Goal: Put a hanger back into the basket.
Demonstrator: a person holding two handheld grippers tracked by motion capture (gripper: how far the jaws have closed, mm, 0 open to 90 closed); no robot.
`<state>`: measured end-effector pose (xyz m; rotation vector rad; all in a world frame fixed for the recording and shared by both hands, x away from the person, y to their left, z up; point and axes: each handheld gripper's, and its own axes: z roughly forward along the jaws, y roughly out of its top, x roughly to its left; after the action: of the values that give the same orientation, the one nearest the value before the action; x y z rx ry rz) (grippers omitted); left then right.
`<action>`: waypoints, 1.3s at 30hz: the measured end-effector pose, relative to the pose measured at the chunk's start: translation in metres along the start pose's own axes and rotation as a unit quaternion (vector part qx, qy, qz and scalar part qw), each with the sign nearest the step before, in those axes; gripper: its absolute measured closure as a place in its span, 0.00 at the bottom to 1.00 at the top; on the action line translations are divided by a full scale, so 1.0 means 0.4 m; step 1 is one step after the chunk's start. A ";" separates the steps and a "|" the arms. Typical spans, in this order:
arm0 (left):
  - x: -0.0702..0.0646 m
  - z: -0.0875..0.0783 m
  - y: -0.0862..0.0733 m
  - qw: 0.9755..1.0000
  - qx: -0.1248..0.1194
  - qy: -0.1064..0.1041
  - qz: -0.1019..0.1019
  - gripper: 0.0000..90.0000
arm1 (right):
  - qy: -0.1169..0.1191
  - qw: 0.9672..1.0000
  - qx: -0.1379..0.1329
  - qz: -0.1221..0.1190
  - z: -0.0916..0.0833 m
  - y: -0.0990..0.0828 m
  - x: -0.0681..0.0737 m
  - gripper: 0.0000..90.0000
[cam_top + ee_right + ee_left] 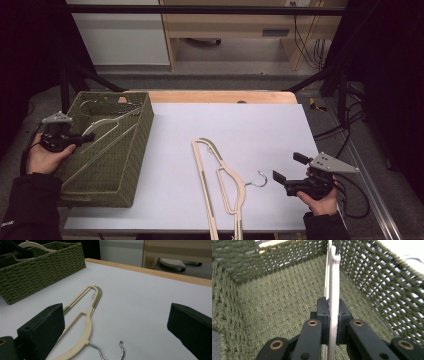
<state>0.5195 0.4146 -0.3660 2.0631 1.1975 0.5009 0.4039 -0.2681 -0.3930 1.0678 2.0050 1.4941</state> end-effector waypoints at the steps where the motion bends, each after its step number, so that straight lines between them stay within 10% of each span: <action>1: -0.001 0.003 0.000 1.000 0.003 0.004 -0.001 0.94 | 0.000 1.000 0.000 0.000 0.000 0.000 0.000 0.02; 7: 0.018 0.018 -0.023 0.998 0.052 0.037 -0.005 0.91 | 0.001 1.000 0.002 -0.002 0.003 -0.001 0.000 0.02; 18: 0.054 0.006 -0.050 0.995 0.042 0.075 -0.050 0.88 | 0.003 1.000 0.008 -0.003 0.012 -0.004 0.003 0.03; 24: 0.069 0.017 -0.059 0.990 0.066 0.109 -0.067 0.82 | 0.004 1.000 0.007 -0.003 0.013 -0.004 0.003 0.03; 39: 0.073 0.037 -0.072 0.986 0.091 0.106 -0.088 0.52 | 0.004 1.000 0.008 -0.003 0.014 -0.004 0.004 0.03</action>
<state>0.5263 0.4442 -0.3975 2.0681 1.5878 0.5554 0.4062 -0.2637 -0.3963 1.0626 2.0272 1.4848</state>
